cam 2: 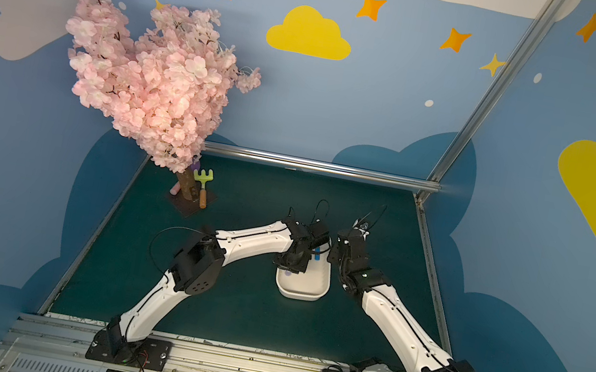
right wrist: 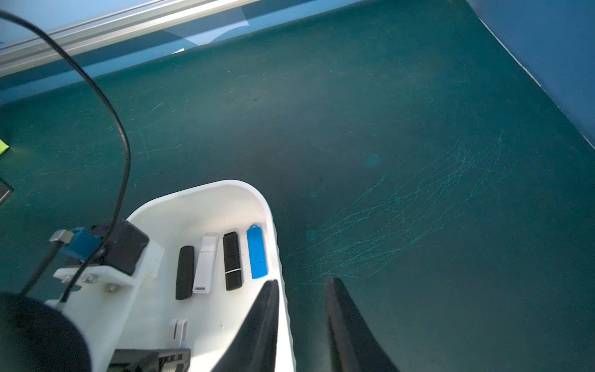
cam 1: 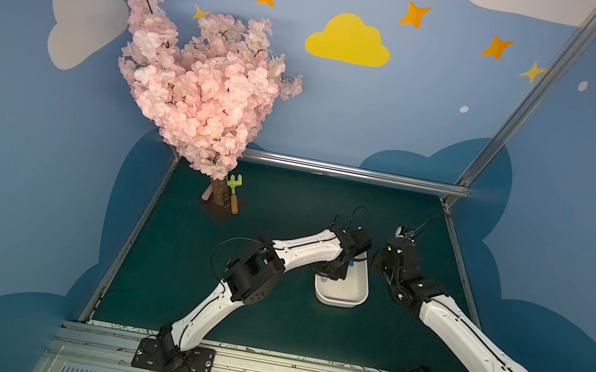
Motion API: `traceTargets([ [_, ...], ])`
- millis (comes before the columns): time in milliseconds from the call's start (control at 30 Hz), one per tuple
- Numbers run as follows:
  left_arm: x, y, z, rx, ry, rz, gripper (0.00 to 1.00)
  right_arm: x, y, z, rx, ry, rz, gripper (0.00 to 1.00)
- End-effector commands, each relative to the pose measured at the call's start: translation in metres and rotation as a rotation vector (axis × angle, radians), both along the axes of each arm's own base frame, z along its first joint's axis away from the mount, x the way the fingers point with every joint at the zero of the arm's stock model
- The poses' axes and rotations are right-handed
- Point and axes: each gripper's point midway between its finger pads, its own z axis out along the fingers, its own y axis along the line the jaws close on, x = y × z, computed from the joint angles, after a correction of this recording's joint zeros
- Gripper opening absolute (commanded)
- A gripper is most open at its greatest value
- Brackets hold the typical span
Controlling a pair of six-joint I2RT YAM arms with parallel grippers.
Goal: Put the usb flash drive into the storage box
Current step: Place the USB flash in the storage box, then pick up the USB flash from the center of the board.
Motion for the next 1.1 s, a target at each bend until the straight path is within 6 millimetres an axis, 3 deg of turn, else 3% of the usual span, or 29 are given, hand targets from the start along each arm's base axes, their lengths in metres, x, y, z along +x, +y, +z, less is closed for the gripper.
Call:
traceTargets([
  [0, -0.004, 0.004, -0.003, 0.018, 0.015, 0.007, 0.29, 0.003, 0.001, 0.003, 0.011, -0.010, -0.004, 0.30],
  [100, -0.004, 0.004, 0.000, 0.018, 0.006, 0.006, 0.36, 0.004, 0.001, 0.003, 0.012, -0.009, -0.004, 0.30],
  [300, 0.000, 0.000, 0.016, -0.008, -0.028, 0.000, 0.37, 0.004, 0.002, 0.002, 0.012, -0.005, -0.002, 0.30],
  [467, 0.006, -0.015, 0.061, -0.087, -0.106, -0.042, 0.37, 0.004, 0.002, 0.002, 0.013, -0.004, -0.003, 0.30],
  [600, 0.010, -0.006, 0.099, -0.106, -0.192, -0.033, 0.38, 0.004, 0.001, 0.002, 0.009, -0.004, -0.003, 0.30],
  [733, 0.006, 0.017, 0.122, -0.099, -0.236, -0.021, 0.38, 0.003, 0.002, 0.004, 0.015, -0.009, 0.000, 0.30],
  [833, -0.003, 0.045, 0.136, -0.082, -0.269, -0.013, 0.38, 0.004, 0.005, 0.003, 0.032, -0.005, 0.003, 0.30],
  [933, -0.016, 0.087, 0.145, -0.079, -0.294, 0.022, 0.39, 0.004, 0.016, 0.003, 0.057, 0.006, 0.058, 0.30],
  [1067, -0.039, 0.156, 0.138, -0.099, -0.286, 0.105, 0.42, 0.002, 0.037, 0.004, 0.066, 0.030, 0.182, 0.30],
])
